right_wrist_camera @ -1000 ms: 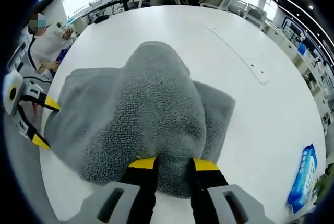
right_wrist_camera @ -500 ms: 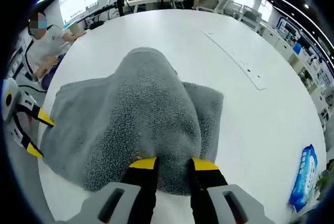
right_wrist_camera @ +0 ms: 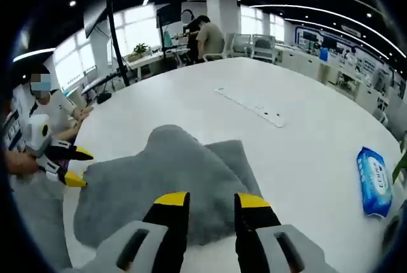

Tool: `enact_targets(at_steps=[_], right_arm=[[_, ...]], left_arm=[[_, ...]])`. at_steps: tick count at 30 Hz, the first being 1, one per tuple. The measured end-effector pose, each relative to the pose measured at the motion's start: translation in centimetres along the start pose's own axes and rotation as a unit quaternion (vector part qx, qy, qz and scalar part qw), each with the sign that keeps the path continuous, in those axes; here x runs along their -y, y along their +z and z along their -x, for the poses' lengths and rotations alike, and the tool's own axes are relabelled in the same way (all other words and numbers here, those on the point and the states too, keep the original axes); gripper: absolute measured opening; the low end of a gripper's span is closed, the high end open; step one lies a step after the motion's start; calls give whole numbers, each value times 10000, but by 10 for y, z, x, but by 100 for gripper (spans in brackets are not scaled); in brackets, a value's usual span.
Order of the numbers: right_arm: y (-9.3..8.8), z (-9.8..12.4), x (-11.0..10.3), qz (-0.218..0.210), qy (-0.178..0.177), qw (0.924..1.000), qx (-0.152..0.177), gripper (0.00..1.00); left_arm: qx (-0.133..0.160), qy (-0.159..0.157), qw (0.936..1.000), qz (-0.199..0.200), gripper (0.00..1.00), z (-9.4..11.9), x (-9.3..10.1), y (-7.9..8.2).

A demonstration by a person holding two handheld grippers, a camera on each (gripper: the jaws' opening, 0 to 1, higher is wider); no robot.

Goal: Open the folded towel by lifting each exposed corner and separating the folded layers until the towel lies flat within the target outline without major curled edges

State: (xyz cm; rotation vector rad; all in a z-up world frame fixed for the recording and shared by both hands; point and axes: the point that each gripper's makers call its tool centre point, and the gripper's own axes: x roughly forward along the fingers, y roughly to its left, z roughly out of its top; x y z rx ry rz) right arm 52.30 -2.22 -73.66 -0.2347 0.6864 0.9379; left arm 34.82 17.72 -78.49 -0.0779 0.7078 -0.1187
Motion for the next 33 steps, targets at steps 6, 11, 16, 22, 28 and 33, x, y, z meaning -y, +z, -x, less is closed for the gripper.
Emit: enact_targets(at_steps=[6, 11, 16, 22, 28, 33], right_arm=[[7, 25, -36, -323, 27, 9980, 552, 26], [2, 34, -74, -683, 153, 9941, 827, 25], [-6, 36, -113, -1174, 232, 9861, 1155, 22], [-21, 25, -149, -1446, 321, 9807, 1275, 21], [-23, 28, -158, -1831, 213, 9694, 1622, 19], [-33, 31, -167, -2029, 240, 9659, 1588, 18]], left_arm=[[-91, -113, 9994, 303, 33, -4, 1, -9], [35, 28, 9998, 217, 29, -1, 0, -9], [45, 90, 9997, 210, 23, 5, -4, -8], [44, 180, 9996, 194, 15, 10, -8, -7], [44, 202, 9995, 253, 13, 17, -7, -9], [50, 179, 9997, 178, 5, 18, -7, -8]])
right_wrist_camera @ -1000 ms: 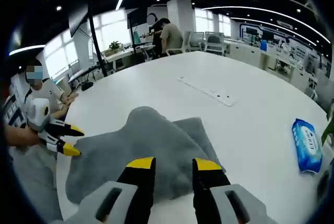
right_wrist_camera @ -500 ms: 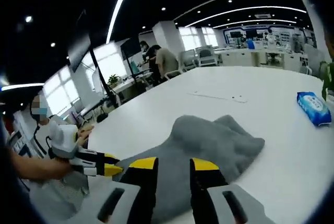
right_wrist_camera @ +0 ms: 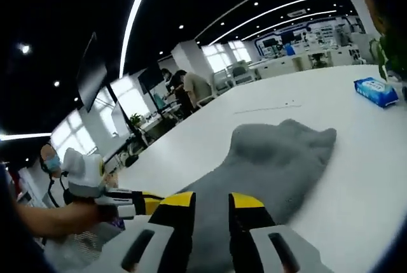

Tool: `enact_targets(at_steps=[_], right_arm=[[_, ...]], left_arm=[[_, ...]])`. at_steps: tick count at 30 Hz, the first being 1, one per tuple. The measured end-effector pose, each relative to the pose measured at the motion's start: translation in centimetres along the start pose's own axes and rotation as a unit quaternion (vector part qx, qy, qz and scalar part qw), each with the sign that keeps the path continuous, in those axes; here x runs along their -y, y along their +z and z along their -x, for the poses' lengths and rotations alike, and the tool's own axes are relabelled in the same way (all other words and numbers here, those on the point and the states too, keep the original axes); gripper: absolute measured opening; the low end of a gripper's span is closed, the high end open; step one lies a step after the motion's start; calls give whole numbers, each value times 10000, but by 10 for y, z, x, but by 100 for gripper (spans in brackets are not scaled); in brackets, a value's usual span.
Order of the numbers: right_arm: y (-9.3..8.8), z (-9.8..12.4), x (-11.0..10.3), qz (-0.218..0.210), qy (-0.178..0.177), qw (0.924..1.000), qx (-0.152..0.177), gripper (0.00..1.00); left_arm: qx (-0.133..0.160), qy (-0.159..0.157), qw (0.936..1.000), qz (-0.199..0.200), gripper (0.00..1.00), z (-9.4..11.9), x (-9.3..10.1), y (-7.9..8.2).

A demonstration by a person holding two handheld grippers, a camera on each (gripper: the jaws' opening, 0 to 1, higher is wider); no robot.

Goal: Open the folded towel by lifting each exposed corner and separating the folded layers until the towel lies flat within the target outline without major curled edges

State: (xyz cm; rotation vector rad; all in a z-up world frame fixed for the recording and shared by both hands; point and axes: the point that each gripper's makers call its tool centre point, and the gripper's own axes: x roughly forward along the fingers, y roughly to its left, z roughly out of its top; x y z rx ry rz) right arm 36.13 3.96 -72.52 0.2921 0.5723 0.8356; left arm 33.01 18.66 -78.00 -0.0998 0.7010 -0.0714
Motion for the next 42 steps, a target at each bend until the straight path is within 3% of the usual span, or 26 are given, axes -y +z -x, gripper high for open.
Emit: enact_targets(at_steps=[3, 7, 9, 13, 15, 16, 19, 22, 26, 31, 36, 39, 42], right_arm=[[-10, 1, -10, -212, 99, 9997, -72, 18], [-23, -5, -25, -71, 216, 9990, -374, 18], [-17, -7, -38, -310, 384, 9984, -288, 19], [-9, -11, -52, -755, 518, 9952, -333, 24], [-3, -14, -55, -931, 566, 9936, -311, 25], [0, -16, -56, -941, 571, 9935, -304, 25], [2, -21, -54, -725, 450, 9955, -419, 25], [4, -19, -56, -633, 466, 9963, -360, 25], [-6, -16, -56, -619, 499, 9956, -501, 24], [-10, -12, -55, -498, 451, 9962, -546, 24], [-6, -12, -52, -494, 412, 9968, -468, 24], [-7, -12, -52, -462, 418, 9969, -476, 24], [-9, -12, -52, -464, 419, 9968, -505, 23]], left_arm=[[17, -53, 9999, 129, 3, 1, 0, 2], [104, -375, 9981, 473, 1, 2, 11, 9], [261, -716, 9952, 610, 0, 6, 24, 18], [723, -1175, 9894, 460, 0, 15, 43, 40], [759, -1350, 9873, 365, 0, 18, 52, 42], [703, -1343, 9881, 272, 0, 18, 54, 41], [479, -851, 9952, -62, 0, 11, 38, 30], [625, -753, 9951, 146, 0, 9, 30, 34], [600, -511, 9967, 169, 4, 5, 19, 31], [481, -251, 9985, 103, 19, 0, 10, 24], [246, -126, 9996, 92, 24, -1, 3, 12], [119, -116, 9990, 417, 28, -3, -3, 5], [-12, -231, 9978, 623, 24, -5, -1, 0]])
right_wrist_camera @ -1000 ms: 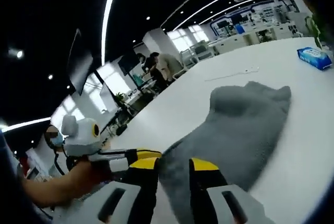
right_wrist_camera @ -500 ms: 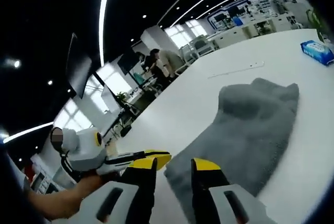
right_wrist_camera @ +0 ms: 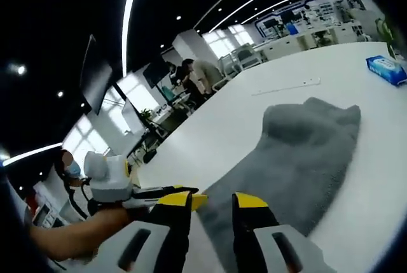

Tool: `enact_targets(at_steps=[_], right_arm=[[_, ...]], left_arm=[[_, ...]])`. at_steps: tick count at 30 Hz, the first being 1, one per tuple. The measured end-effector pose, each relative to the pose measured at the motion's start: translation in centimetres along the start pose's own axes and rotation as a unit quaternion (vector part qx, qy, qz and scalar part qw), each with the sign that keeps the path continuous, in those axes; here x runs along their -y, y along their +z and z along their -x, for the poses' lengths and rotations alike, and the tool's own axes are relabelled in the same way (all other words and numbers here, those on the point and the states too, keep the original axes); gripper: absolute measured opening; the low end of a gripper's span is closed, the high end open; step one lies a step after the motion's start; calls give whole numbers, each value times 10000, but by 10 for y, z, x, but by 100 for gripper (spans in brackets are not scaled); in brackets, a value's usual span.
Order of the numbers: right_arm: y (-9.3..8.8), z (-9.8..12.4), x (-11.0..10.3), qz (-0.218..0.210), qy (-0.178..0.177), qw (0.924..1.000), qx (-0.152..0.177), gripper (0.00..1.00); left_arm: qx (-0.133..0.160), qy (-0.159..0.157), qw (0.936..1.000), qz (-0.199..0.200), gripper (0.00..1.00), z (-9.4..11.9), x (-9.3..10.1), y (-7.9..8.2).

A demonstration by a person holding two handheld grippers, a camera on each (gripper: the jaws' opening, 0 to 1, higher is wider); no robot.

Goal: Open the folded towel by lifting each exposed corner and separating the folded layers until the towel lies flat within the target outline without major curled edges

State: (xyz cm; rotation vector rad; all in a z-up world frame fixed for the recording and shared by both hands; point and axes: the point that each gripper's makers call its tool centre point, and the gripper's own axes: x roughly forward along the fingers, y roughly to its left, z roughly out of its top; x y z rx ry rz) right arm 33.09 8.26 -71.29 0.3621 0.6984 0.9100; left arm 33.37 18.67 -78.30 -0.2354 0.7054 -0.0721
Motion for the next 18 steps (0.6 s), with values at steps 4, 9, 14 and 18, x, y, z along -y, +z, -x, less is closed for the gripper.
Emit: enact_targets(at_steps=[4, 9, 14, 18], right_arm=[[0, -1, 1, -24, 11, 10000, -7, 23], [-2, -1, 0, -34, 33, 10000, -35, 20], [-6, -2, 0, -89, 68, 9999, -102, 19], [-9, -3, 1, -55, 42, 9999, -159, 18]], left_arm=[[-165, 7, 9997, 184, 22, -2, 0, -9], [-203, 29, 9977, 649, 16, 0, -4, -10], [-334, -91, 9958, 843, 8, 1, 2, -14], [-314, -167, 9970, 692, 2, 3, 7, -9]])
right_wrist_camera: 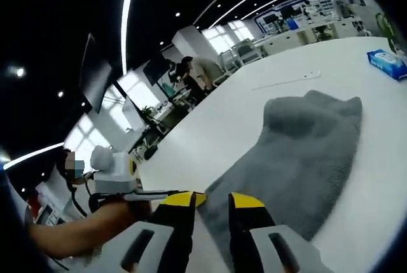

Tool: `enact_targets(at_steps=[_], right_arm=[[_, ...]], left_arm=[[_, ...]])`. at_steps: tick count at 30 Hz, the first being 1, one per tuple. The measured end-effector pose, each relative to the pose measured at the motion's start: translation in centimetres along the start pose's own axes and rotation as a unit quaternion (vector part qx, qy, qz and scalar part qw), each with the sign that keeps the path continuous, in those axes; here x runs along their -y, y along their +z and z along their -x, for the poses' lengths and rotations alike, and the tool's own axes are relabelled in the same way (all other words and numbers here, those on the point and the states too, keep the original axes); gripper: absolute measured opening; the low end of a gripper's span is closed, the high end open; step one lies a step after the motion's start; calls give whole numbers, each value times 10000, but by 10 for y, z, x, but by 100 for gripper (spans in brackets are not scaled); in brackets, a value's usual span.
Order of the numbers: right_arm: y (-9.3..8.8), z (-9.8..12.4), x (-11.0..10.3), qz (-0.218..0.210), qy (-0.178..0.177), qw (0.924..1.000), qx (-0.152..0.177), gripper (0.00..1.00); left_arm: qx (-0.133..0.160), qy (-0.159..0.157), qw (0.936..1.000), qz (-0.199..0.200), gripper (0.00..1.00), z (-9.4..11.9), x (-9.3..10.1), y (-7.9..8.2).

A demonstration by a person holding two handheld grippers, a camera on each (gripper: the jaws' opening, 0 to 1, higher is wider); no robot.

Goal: Open the folded towel by lifting each exposed corner and separating the folded layers until the towel lies flat within the target outline without major curled edges

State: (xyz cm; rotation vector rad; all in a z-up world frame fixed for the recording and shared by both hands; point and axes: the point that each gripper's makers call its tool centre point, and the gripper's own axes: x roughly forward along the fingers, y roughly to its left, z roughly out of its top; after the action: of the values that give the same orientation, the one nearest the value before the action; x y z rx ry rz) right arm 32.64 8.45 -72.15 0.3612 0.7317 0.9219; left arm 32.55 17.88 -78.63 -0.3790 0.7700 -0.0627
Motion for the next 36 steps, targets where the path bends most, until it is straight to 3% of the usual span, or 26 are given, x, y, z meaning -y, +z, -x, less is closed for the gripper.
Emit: enact_targets(at_steps=[7, 9, 13, 17, 21, 25, 30, 36], right_arm=[[0, -1, 6, -119, -48, 9999, -7, 17], [0, -5, 7, -291, -20, 9995, -131, 18], [12, -11, 5, -668, 101, 9977, 6, 24], [3, -22, 12, -674, -87, 9972, -326, 25], [-2, -34, 13, -861, -22, 9949, -520, 24], [-9, -43, 13, -898, -59, 9935, -701, 24], [-17, -46, 25, -1174, -250, 9883, -939, 10], [-21, -46, 27, -1194, -275, 9869, -1051, 0]], left_arm=[[128, -545, 9984, -102, 1, 8, 27, 9], [171, -731, 9968, -266, 0, 11, 38, 10], [162, -989, 9917, -808, 0, 10, 57, 8], [147, -1167, 9890, -897, 0, 8, 64, 7], [164, -1382, 9857, -951, 0, 7, 69, 8], [250, -1743, 9763, -1259, 0, 9, 85, 8], [-19, -1961, 9693, -1482, 0, 9, 97, -6], [-94, -2020, 9659, -1615, 1, 8, 100, -11]])
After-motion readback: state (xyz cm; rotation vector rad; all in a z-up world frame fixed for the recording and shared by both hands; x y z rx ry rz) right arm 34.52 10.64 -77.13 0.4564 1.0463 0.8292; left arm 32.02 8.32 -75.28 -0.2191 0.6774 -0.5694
